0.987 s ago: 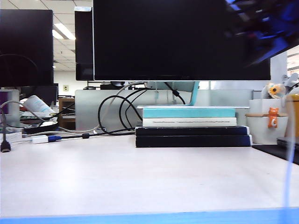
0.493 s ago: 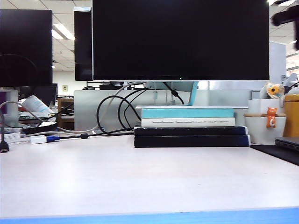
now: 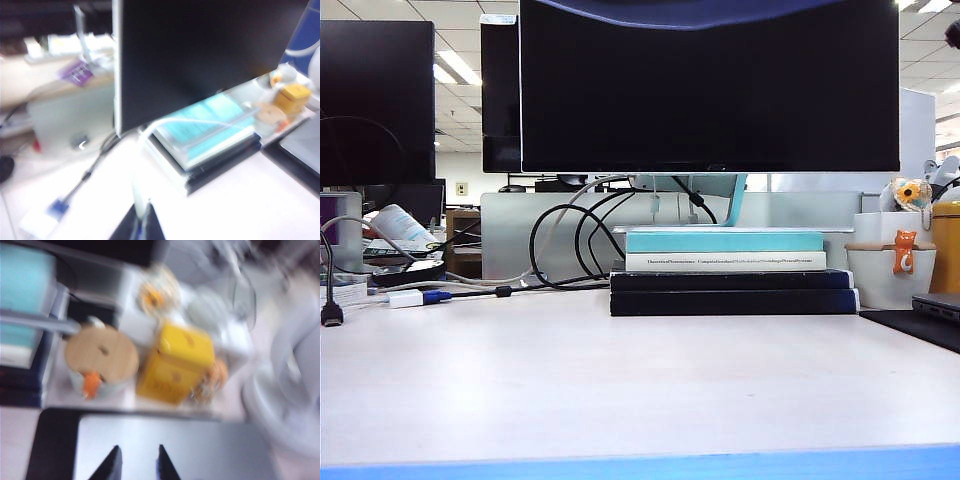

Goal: Unfold the white charging cable into a straight cable.

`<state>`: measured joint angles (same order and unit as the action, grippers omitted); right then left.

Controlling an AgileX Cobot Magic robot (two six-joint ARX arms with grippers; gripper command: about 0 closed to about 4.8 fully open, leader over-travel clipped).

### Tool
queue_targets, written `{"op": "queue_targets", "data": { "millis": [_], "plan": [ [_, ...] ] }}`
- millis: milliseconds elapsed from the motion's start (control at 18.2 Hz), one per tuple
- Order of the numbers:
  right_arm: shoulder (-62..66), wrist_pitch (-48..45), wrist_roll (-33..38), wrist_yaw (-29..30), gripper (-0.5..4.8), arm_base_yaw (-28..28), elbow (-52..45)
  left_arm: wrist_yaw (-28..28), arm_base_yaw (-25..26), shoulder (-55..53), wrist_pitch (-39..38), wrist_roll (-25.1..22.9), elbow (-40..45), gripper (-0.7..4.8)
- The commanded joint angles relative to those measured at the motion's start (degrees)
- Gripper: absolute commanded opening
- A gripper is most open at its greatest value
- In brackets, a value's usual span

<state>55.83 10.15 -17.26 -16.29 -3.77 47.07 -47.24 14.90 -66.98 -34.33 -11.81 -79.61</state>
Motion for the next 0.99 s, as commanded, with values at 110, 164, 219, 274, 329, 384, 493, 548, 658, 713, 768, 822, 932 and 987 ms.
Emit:
{"op": "queue_targets", "data": {
  "millis": [110, 164, 219, 274, 329, 384, 493, 548, 658, 713, 768, 822, 932, 987],
  "plan": [
    [-0.1, -1.2, -2.7, -0.4, 0.99, 0.5, 2.4, 5.6, 0.4, 0.3, 6.2, 0.6, 6.0, -0.06],
    [0.2, -1.2, -2.8, -0.3, 1.0, 0.5, 2.9, 6.3, 0.6, 0.3, 9.2, 1.9, 8.1, -0.06],
    [0.3, -1.0, -3.1, -0.3, 1.0, 0.5, 3.1, 6.5, 1.3, 0.3, 12.7, 3.9, 10.3, -0.06],
    [0.3, -0.9, -4.2, -0.3, 1.11, 0.5, 3.1, 6.8, 2.1, 0.3, 16.0, 6.2, 12.5, -0.06],
    [0.3, -0.9, -4.2, -0.3, 1.18, 0.5, 3.1, 6.9, 2.9, 0.3, 19.0, 8.0, 14.4, -0.06],
    [0.3, -1.0, -3.8, 0.1, 1.18, 0.5, 3.1, 7.7, 3.8, 0.3, 21.7, 9.4, 16.6, -0.06],
    [0.3, -1.5, -2.8, 1.0, 1.18, 0.5, 3.1, 7.8, 5.5, 0.3, 26.4, 12.1, 20.0, -0.06],
    [0.3, -1.6, -2.4, 0.9, 1.18, 0.8, 3.1, 8.6, 6.6, 0.5, 29.5, 14.1, 21.9, -0.06],
    [0.9, 0.9, -2.5, 0.9, 1.45, 5.0, 3.0, 9.0, 10.0, 1.0, 33.6, 16.6, 26.7, -0.06],
    [1.6, 1.8, -2.5, 1.0, 1.74, 5.4, 3.0, 8.9, 9.9, 1.0, 33.6, 16.3, 27.6, -0.06],
    [2.5, 2.4, -2.5, 1.0, 1.74, 5.4, 3.0, 7.9, 9.2, 1.0, 33.5, 16.3, 28.3, -0.06],
    [3.5, 3.2, -2.5, 1.0, 1.74, 5.4, 3.0, 7.0, 7.2, 1.0, 32.4, 16.3, 28.5, -0.06],
    [5.3, 4.2, -2.5, 1.0, 1.74, 5.4, 3.0, 8.7, 4.1, 1.0, 28.6, 12.1, 28.5, -0.06],
    [5.8, 4.6, -2.5, 1.1, 1.74, 5.4, 3.0, 10.8, 1.4, 1.0, 26.8, 10.7, 28.5, -0.06]
  ]
}}
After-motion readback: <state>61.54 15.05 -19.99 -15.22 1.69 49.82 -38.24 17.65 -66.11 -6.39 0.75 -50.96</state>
